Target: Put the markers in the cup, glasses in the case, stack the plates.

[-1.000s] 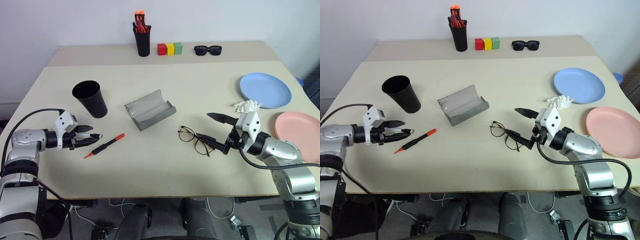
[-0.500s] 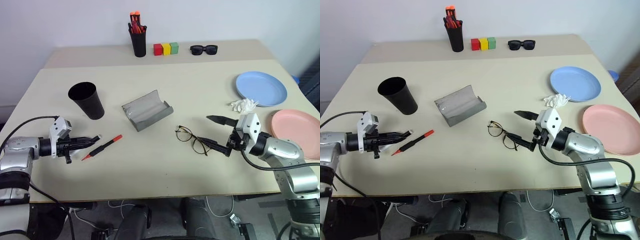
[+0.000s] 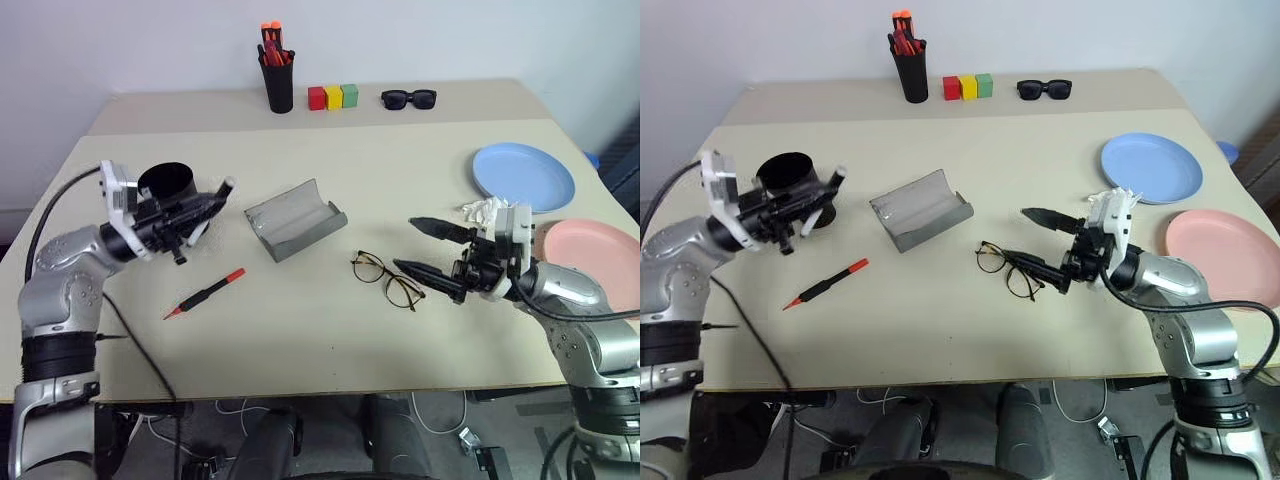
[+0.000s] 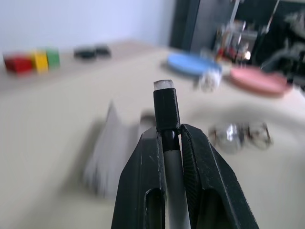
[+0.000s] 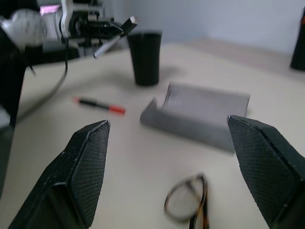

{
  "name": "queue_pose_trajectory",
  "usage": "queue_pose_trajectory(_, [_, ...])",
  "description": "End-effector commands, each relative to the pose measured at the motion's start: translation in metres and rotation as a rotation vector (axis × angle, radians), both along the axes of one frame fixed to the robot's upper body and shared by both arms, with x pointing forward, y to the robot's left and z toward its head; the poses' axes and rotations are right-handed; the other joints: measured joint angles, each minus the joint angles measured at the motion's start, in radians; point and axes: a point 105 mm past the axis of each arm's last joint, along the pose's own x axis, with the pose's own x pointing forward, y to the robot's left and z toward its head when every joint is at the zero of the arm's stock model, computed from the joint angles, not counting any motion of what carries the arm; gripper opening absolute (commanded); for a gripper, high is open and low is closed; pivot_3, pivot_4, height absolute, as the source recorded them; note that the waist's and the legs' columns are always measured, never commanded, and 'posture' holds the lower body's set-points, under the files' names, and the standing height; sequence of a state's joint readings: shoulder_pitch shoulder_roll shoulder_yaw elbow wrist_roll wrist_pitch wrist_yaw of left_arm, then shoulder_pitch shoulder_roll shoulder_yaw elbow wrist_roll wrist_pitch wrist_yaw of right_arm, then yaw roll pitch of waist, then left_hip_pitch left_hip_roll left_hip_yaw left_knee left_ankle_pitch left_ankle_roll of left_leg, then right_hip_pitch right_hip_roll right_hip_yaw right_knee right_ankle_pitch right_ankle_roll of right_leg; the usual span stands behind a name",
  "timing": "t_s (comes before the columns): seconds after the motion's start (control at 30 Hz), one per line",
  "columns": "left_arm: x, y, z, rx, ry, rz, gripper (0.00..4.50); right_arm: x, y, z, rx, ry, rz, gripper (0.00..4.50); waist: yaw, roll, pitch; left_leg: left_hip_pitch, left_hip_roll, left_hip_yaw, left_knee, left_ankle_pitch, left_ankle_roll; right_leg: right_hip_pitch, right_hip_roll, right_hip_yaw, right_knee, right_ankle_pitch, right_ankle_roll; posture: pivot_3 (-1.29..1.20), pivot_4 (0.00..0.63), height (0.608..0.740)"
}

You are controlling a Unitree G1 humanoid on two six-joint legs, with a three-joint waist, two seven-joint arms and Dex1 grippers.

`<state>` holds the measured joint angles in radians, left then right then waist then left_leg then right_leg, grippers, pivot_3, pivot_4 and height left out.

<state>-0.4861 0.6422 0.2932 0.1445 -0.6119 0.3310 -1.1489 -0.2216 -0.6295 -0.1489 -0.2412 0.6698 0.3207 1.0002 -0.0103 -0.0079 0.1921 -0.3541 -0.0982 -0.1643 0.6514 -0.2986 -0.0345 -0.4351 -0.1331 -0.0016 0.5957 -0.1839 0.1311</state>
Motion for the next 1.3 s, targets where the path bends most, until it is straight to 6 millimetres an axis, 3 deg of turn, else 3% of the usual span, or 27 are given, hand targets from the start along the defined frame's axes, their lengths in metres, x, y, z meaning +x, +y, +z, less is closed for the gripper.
queue_pose_trajectory(0.03, [0.007,0.013,0.042,-0.048,-0.212,0.138,0.06,0.001,0.002,0.025,0.056,-0.105,-0.028,4.03,-0.001,0.000,0.000,0.000,0.000,0.000,0.000,0.000,0.000,0.000,0.000,0.000,0.000,0.000,0.000,0.00,0.150,0.740])
queue_pose_trajectory(0.13, [0.021,0.027,0.055,-0.056,-0.318,0.292,0.06,0.005,0.004,0.022,0.039,-0.118,-0.051,4.03,0.000,0.000,0.000,0.000,0.000,0.001,-0.001,0.000,0.000,0.000,0.000,0.000,0.000,0.000,0.000,0.00,0.150,0.740])
queue_pose_trajectory(0.23, [0.044,0.059,0.066,-0.081,-0.360,0.543,0.06,0.006,0.003,0.021,0.036,-0.115,-0.057,4.03,0.002,0.000,0.000,0.000,-0.003,0.001,0.000,0.001,-0.001,0.000,0.000,0.000,-0.001,0.000,0.000,0.00,0.150,0.740])
queue_pose_trajectory(0.33, [0.055,0.075,0.073,-0.146,-0.386,0.664,0.06,0.006,0.003,0.021,0.031,-0.120,-0.060,4.03,0.002,0.000,0.000,0.000,-0.004,0.000,0.000,0.001,-0.002,0.000,0.000,0.000,-0.001,0.001,0.001,0.00,0.150,0.740])
queue_pose_trajectory(0.57, [0.070,0.066,0.063,-0.243,-0.429,0.703,0.06,0.008,0.006,0.022,0.014,-0.136,-0.063,4.03,0.003,-0.001,0.000,-0.001,-0.005,0.000,0.001,0.001,-0.002,0.000,-0.001,0.000,-0.002,0.002,0.002,0.00,0.150,0.740])
queue_pose_trajectory(0.9, [0.078,0.064,0.035,-0.211,-0.396,0.725,0.06,0.005,0.002,0.019,-0.020,-0.139,-0.086,4.03,0.000,-0.001,0.000,-0.002,-0.005,0.000,0.002,0.001,-0.002,0.000,0.000,0.000,-0.002,0.002,0.002,0.00,0.150,0.740])
queue_pose_trajectory(1.2, [0.073,0.055,0.037,-0.234,-0.403,0.636,4.45,0.006,0.001,0.018,-0.032,-0.138,-0.092,4.03,-0.001,-0.001,0.000,-0.001,-0.005,0.000,0.002,0.001,-0.002,0.000,0.000,0.000,-0.001,0.003,0.003,0.00,0.150,0.740])
queue_pose_trajectory(1.3, [0.063,0.038,0.038,-0.208,-0.362,0.482,4.45,0.007,0.001,0.019,-0.027,-0.139,-0.092,4.03,-0.003,-0.001,0.000,-0.002,-0.005,0.000,0.002,0.001,-0.002,0.000,0.000,0.000,-0.002,0.003,0.003,0.00,0.150,0.740])
